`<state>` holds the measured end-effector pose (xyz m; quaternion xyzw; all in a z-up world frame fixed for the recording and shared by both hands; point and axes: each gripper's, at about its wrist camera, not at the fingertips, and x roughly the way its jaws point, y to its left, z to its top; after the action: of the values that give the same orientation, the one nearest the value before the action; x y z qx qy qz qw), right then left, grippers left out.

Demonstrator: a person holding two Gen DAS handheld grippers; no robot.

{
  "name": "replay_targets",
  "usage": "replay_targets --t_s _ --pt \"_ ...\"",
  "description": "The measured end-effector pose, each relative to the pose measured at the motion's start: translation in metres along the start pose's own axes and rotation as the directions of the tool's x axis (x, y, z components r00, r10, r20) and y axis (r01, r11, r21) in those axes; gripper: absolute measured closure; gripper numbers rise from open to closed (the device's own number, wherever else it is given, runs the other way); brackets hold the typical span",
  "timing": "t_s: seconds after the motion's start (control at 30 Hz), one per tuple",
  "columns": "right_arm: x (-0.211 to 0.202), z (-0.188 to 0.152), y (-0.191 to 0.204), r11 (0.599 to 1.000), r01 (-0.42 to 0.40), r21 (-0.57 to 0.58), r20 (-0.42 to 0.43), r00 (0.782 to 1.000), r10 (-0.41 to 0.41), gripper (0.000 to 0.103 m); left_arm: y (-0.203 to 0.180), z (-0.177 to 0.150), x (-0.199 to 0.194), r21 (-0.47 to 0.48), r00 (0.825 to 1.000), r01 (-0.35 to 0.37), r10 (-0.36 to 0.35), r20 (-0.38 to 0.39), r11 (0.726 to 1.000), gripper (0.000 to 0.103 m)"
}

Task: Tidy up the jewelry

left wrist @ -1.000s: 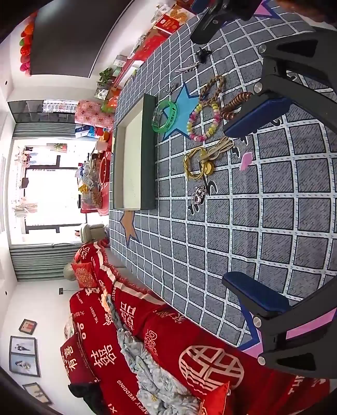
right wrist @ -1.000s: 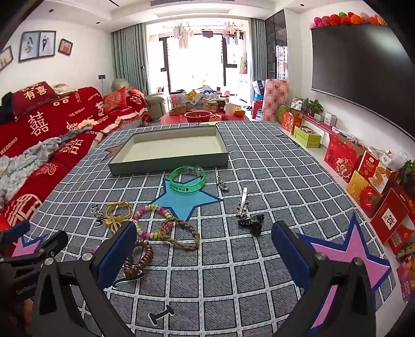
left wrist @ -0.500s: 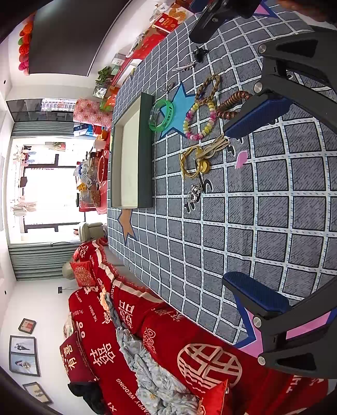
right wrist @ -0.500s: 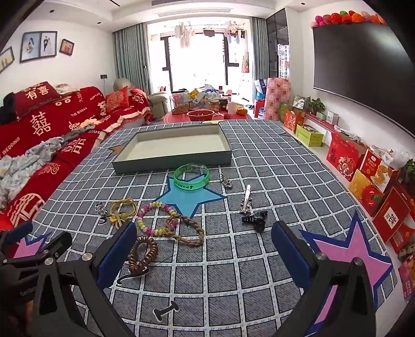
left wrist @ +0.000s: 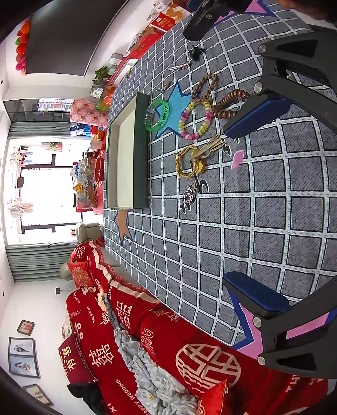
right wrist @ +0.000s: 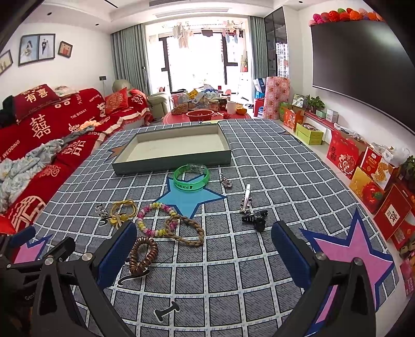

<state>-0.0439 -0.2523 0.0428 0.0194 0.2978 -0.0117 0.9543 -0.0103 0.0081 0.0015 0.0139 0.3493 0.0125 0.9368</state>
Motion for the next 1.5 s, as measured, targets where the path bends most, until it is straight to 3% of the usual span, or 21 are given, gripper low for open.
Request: replay_targets --t_s 1.5 --pt "-0.0007 -0.0003 -0.0067 1.0 0.001 0.016 -0.002 1.0 -0.001 0.0 0.0039 -0.0038 -0.002 -0.005 1.0 0.001 -0.001 -0.006 1.0 0.0"
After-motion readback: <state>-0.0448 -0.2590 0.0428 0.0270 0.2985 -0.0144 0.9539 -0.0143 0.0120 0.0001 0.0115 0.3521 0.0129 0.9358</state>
